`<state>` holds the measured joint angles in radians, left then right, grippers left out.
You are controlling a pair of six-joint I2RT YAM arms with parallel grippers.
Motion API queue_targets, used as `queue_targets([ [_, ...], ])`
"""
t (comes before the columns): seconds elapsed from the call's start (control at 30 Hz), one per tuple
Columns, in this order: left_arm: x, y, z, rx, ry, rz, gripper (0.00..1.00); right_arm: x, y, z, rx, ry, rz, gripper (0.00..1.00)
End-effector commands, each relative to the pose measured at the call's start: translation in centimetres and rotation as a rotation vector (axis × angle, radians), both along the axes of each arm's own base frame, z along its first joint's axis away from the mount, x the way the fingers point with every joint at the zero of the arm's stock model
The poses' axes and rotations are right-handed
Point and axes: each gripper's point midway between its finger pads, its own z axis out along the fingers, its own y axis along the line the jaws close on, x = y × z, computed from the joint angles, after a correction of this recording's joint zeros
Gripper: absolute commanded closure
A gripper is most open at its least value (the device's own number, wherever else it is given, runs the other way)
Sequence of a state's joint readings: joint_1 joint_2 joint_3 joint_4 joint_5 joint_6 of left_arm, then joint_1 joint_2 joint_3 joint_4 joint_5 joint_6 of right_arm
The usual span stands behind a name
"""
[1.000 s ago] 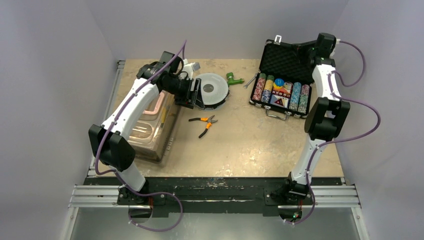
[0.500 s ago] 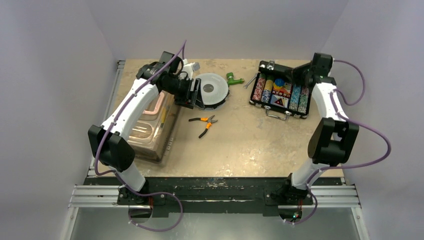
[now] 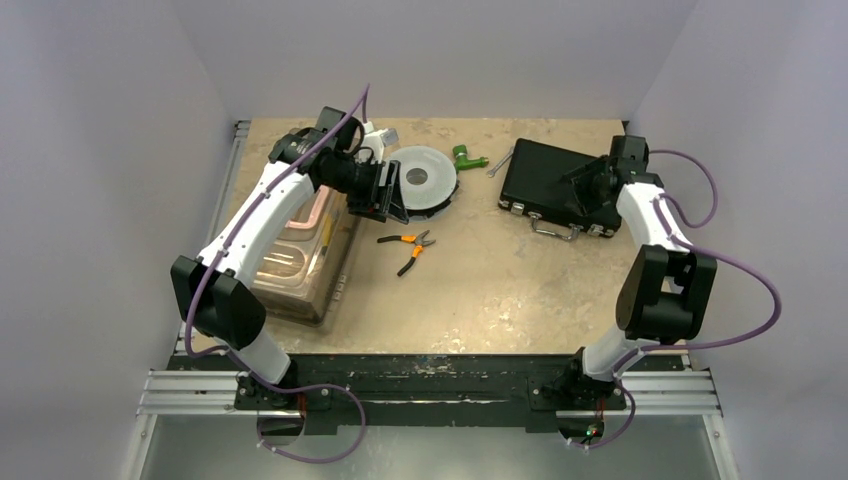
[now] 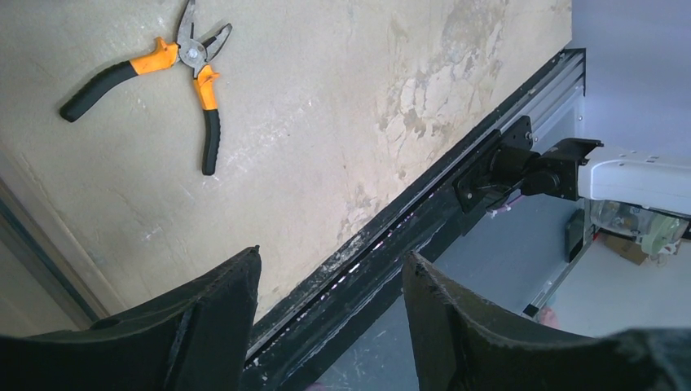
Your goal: Pack up texas hold em set
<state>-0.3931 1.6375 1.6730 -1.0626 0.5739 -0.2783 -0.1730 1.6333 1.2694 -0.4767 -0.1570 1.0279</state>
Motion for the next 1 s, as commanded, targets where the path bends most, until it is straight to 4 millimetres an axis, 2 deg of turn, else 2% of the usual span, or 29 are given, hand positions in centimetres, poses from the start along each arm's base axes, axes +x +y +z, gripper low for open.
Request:
queue_targets([
  [0.0,-0.2,-0.3,1.9,-0.051,-0.045,-0.005,0.38,-3.2,0.5,-0.9,-0.089,0.078,0.124,0.44],
  [0.07,-0.1,-0.3,1.9,-0.05,-0.044,-0.003,0.38,-3.7,1.2,-0.9,-0.109,0.06,0.187,0.37],
  [0.13,-0.2,-0.3,1.9,-0.048,-0.042,-0.003,0.38,-3.3,2.5,-0.8,-0.107,0.01,0.288,0.35],
  [0.23,-0.3,-0.3,1.7,-0.049,-0.034,-0.003,0.38,-1.9,4.9,-0.5,-0.112,-0.023,0.472,0.39],
  [0.33,-0.5,-0.4,1.4,-0.049,-0.024,-0.005,0.38,-1.0,6.7,-1.5,-0.153,0.04,0.613,0.48],
  [0.5,-0.8,-0.6,1.2,-0.045,-0.015,-0.012,0.38,-0.4,8.9,-3.1,-0.049,0.075,0.653,0.52],
  [0.63,-1.3,-0.8,1.0,-0.036,-0.015,-0.02,0.38,-0.6,8.5,-4.0,-0.059,0.105,0.586,0.63],
  [0.73,-2.0,-0.7,0.7,-0.02,-0.011,-0.028,0.38,-0.7,8.5,-4.8,-0.071,0.103,0.578,0.66],
  [0.87,-2.7,-0.6,0.6,-0.01,-0.012,-0.03,0.38,-1.0,8.6,-6.6,-0.088,0.136,0.605,0.74],
  [0.97,-3.4,-0.5,0.6,0.004,-0.005,-0.033,0.38,-1.2,8.3,-8.0,-0.103,0.154,0.601,0.76],
])
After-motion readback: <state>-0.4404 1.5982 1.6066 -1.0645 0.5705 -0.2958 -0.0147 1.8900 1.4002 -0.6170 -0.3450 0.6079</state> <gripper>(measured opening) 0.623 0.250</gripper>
